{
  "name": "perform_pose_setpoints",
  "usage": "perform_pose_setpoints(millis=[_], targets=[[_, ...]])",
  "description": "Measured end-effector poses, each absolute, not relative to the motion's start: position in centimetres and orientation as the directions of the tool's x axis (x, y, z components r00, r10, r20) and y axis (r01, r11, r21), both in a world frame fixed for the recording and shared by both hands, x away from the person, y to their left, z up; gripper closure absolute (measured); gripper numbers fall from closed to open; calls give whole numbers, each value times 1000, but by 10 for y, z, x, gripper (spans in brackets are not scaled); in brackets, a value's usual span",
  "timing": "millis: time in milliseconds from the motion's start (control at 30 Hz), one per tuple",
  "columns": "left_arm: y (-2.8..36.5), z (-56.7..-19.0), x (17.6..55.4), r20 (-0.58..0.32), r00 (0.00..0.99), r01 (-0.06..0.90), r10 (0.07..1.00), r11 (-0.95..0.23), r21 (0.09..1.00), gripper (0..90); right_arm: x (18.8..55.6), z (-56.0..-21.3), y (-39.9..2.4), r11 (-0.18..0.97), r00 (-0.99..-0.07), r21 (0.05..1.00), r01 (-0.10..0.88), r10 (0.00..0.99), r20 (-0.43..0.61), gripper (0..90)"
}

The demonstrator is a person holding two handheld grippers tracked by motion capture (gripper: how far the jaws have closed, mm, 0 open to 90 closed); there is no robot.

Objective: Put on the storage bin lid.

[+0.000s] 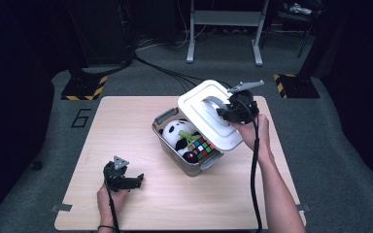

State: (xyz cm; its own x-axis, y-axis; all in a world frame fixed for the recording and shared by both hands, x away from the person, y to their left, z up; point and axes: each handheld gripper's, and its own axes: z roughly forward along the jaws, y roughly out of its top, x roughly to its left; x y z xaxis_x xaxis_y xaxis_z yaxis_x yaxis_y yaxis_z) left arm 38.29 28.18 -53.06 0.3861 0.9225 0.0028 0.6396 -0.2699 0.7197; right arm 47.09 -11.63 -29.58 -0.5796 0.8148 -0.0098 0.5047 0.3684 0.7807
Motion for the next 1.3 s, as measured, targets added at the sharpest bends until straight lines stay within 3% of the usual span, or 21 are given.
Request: perform_pose_setpoints(millis=[867, 1300], targets=[[282, -530, 382, -9, 389, 650, 921, -268, 711, 22, 484, -325, -46, 465, -673, 705, 535, 739, 24, 665], [283, -530, 383, 3, 395, 643, 919, -279, 713, 23, 493, -344, -26, 481, -657, 650, 588, 753, 38, 665]])
